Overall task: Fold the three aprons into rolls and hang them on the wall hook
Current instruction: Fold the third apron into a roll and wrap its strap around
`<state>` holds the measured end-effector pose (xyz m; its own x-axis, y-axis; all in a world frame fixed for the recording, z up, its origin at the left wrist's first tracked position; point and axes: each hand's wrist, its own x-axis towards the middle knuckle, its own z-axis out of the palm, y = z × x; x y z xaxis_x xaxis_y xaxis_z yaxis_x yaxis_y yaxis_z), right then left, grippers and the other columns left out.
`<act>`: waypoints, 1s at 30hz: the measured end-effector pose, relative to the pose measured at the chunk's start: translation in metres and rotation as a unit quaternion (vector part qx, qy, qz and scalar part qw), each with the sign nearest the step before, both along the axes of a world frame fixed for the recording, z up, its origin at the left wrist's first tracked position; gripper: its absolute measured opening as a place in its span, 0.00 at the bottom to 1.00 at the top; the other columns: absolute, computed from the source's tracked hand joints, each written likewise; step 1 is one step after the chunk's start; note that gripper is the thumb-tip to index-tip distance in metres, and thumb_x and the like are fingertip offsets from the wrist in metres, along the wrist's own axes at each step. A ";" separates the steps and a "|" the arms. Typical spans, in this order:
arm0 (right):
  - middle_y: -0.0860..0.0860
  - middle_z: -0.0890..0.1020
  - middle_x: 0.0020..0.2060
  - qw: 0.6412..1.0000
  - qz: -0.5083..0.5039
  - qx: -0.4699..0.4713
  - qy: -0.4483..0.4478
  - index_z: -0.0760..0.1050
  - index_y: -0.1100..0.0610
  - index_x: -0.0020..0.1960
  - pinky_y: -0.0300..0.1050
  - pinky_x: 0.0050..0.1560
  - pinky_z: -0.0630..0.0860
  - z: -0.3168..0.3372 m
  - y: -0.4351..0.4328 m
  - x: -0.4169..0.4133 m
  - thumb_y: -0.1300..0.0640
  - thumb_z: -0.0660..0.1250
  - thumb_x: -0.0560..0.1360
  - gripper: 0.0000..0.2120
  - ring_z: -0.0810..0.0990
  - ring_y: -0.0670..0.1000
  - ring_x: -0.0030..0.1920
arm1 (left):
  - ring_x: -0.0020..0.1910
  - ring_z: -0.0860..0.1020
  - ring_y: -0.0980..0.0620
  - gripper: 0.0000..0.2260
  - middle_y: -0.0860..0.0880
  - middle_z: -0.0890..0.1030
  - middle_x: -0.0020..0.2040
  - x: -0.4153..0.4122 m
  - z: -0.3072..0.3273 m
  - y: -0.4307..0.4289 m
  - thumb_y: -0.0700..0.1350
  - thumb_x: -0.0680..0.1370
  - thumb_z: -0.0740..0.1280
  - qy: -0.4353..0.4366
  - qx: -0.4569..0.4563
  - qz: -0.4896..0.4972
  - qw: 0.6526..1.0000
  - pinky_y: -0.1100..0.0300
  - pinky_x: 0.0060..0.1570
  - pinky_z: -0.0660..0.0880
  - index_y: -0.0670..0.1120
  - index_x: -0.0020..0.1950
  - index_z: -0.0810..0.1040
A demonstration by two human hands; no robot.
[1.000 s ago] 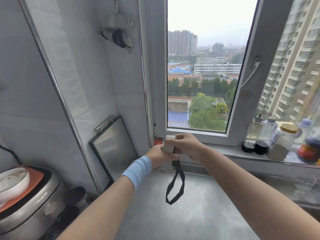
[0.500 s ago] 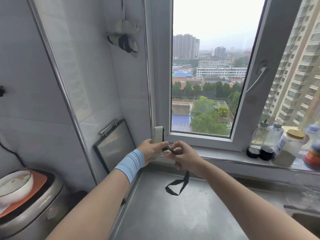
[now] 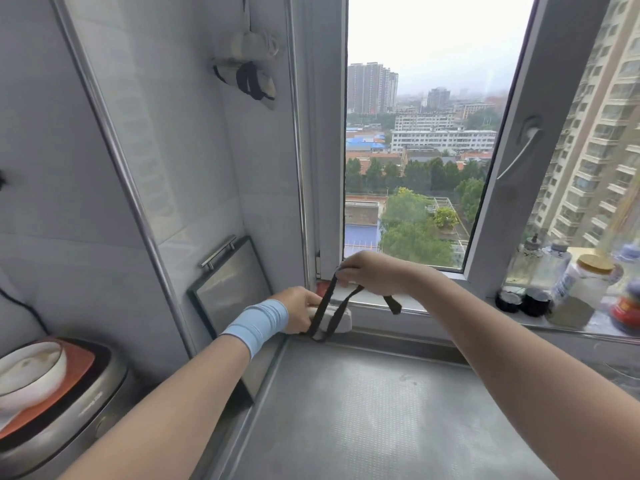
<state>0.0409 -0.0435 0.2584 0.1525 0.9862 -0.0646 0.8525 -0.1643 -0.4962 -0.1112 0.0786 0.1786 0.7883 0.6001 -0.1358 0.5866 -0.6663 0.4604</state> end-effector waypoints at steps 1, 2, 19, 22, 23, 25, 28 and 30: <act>0.45 0.74 0.28 1.000 -0.015 0.020 0.009 0.80 0.55 0.44 0.37 0.26 0.62 0.001 0.005 0.000 0.53 0.59 0.81 0.13 0.67 0.45 0.27 | 0.47 0.80 0.57 0.19 0.59 0.82 0.46 0.001 -0.001 -0.003 0.47 0.69 0.76 -0.014 -0.031 -0.026 0.999 0.67 0.48 0.73 0.56 0.58 0.82; 0.43 0.74 0.25 0.998 -0.034 0.037 0.040 0.79 0.57 0.44 0.34 0.23 0.61 -0.001 0.009 0.001 0.54 0.60 0.81 0.13 0.67 0.43 0.24 | 0.45 0.79 0.58 0.20 0.60 0.82 0.45 0.001 -0.001 -0.007 0.46 0.68 0.77 -0.033 -0.063 -0.046 0.996 0.68 0.48 0.73 0.54 0.59 0.82; 0.50 0.66 0.22 0.806 -0.165 0.160 0.545 0.68 0.56 0.34 0.45 0.37 0.71 -0.092 0.012 0.010 0.55 0.61 0.68 0.07 0.64 0.48 0.25 | 0.32 0.77 0.51 0.08 0.46 0.78 0.39 -0.021 -0.008 0.016 0.47 0.80 0.65 -0.368 -0.432 0.172 0.805 0.60 0.33 0.72 0.42 0.53 0.77; 0.52 0.77 0.25 0.838 -0.130 0.240 0.473 0.71 0.60 0.30 0.39 0.37 0.72 -0.081 0.014 -0.003 0.59 0.60 0.63 0.06 0.74 0.48 0.28 | 0.32 0.77 0.54 0.10 0.47 0.79 0.42 -0.014 -0.010 0.009 0.44 0.80 0.66 -0.336 -0.367 0.219 0.839 0.65 0.29 0.74 0.45 0.60 0.72; 0.53 0.80 0.27 0.838 -0.107 0.257 0.470 0.74 0.62 0.31 0.37 0.39 0.74 -0.077 0.014 -0.007 0.60 0.61 0.65 0.07 0.77 0.48 0.30 | 0.35 0.78 0.53 0.14 0.46 0.78 0.47 -0.012 -0.010 0.006 0.42 0.79 0.66 -0.338 -0.358 0.226 0.841 0.65 0.29 0.75 0.49 0.64 0.68; 0.55 0.81 0.30 0.837 -0.066 0.273 0.470 0.80 0.65 0.37 0.41 0.42 0.77 -0.070 0.015 -0.014 0.63 0.65 0.72 0.08 0.79 0.51 0.32 | 0.46 0.79 0.48 0.24 0.45 0.78 0.54 -0.008 -0.012 0.002 0.37 0.79 0.64 -0.340 -0.327 0.203 0.858 0.61 0.37 0.77 0.56 0.70 0.62; 0.53 0.79 0.28 0.851 -0.081 0.281 0.436 0.83 0.64 0.47 0.44 0.36 0.78 -0.067 0.020 -0.027 0.66 0.67 0.77 0.06 0.75 0.51 0.27 | 0.56 0.78 0.45 0.28 0.43 0.77 0.58 0.000 -0.009 -0.012 0.32 0.78 0.60 -0.333 -0.283 0.153 0.887 0.61 0.50 0.76 0.55 0.73 0.64; 0.51 0.80 0.28 0.861 -0.128 0.292 0.397 0.85 0.54 0.45 0.46 0.35 0.81 -0.072 0.026 -0.031 0.65 0.69 0.76 0.09 0.75 0.48 0.28 | 0.58 0.78 0.45 0.28 0.43 0.79 0.60 0.007 -0.010 -0.017 0.32 0.77 0.59 -0.322 -0.259 0.135 0.900 0.58 0.56 0.76 0.55 0.73 0.66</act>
<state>0.0101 -0.0176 0.1862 0.5068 0.8261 0.2464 0.1797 0.1783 -0.9674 -0.1042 0.0619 0.1683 0.6389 0.7690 -0.0196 0.1948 -0.1371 0.9712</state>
